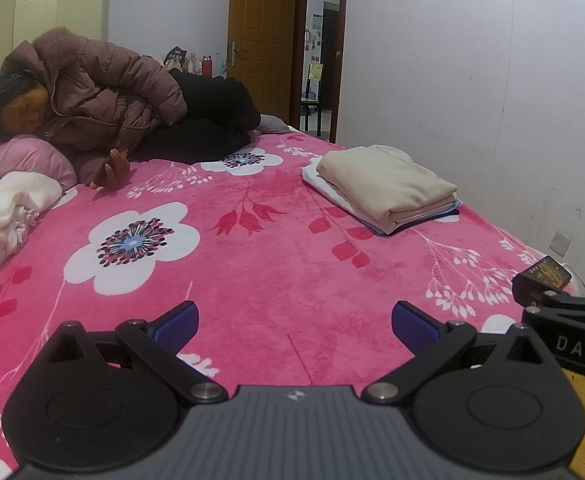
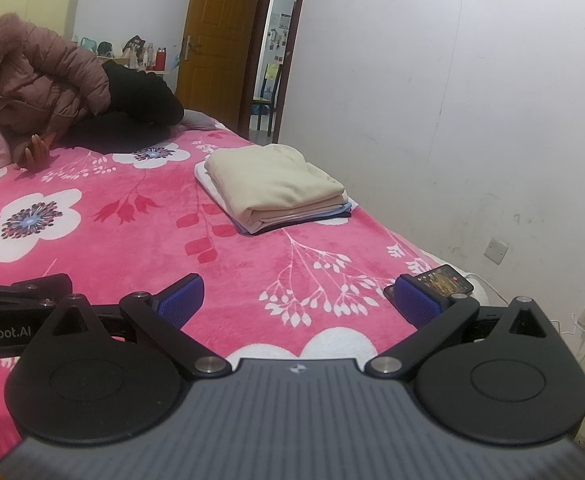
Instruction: Fold clothes
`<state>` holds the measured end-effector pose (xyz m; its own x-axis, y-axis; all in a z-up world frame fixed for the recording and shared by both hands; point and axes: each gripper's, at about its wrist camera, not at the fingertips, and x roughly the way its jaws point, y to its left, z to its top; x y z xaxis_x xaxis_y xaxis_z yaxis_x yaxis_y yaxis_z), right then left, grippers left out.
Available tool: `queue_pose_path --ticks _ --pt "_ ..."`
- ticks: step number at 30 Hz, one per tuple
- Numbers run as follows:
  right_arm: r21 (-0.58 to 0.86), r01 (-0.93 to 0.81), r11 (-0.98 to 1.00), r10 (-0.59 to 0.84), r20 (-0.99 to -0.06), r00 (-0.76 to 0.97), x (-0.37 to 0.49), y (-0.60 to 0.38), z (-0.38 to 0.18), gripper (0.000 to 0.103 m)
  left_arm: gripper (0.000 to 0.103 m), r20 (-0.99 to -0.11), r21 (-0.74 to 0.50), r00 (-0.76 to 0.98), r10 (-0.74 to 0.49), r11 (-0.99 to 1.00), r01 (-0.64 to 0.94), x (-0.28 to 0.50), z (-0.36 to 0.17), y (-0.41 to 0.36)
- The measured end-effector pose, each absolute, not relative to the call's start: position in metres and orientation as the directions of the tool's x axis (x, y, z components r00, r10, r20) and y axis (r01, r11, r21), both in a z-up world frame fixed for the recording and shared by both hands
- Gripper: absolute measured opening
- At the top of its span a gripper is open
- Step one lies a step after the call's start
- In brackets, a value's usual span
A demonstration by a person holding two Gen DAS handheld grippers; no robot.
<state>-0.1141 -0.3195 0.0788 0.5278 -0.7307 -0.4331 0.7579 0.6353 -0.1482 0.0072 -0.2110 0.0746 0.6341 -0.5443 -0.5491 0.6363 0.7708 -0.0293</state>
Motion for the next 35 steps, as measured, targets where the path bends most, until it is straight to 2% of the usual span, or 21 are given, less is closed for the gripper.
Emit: queue_pose_path --ticks 35 --pt "-0.148 0.760 0.633 -0.730 -0.439 0.523 -0.1155 -0.3170 0.0772 0.102 0.103 -0.556 -0.031 0.631 -0.541 0.772 0.635 0.0078 0.0723 -0.2080"
